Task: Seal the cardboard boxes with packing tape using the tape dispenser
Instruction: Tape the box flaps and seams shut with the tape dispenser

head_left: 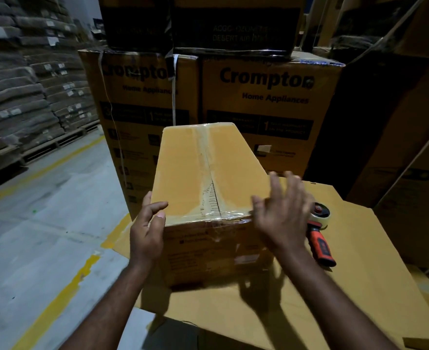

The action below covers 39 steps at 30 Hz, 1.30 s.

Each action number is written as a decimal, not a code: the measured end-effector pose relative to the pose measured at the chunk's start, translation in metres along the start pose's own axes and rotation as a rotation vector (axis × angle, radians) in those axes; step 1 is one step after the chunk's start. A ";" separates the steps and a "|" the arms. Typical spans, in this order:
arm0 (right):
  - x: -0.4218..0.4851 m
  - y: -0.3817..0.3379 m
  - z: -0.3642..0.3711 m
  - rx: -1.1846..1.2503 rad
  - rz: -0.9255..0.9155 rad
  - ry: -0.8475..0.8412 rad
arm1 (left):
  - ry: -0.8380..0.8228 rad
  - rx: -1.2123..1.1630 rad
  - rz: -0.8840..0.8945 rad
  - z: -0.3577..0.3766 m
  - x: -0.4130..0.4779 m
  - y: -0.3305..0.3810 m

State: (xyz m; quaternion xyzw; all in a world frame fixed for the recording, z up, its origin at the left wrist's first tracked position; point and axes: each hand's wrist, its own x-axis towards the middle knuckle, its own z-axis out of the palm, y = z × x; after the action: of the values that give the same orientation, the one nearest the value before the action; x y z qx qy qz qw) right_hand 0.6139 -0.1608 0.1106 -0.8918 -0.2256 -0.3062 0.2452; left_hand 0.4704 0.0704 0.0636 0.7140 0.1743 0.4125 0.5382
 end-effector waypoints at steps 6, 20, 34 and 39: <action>-0.028 -0.100 0.013 0.272 -0.673 -0.216 | 0.051 -0.030 0.073 0.002 -0.002 -0.013; 0.019 0.056 -0.032 0.109 -0.504 -0.314 | 0.008 -0.030 0.082 0.002 0.001 -0.005; 0.000 0.070 -0.028 0.612 0.092 -0.228 | 0.139 -0.093 -0.052 0.012 -0.008 0.011; 0.000 0.079 -0.026 0.504 -0.116 -0.115 | 0.182 -0.093 -0.069 0.020 -0.008 0.018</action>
State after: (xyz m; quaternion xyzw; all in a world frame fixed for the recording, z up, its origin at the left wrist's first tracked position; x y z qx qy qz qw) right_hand 0.6464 -0.2374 0.1055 -0.8040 -0.3592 -0.2024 0.4285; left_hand 0.4777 0.0454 0.0749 0.6413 0.2278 0.4646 0.5665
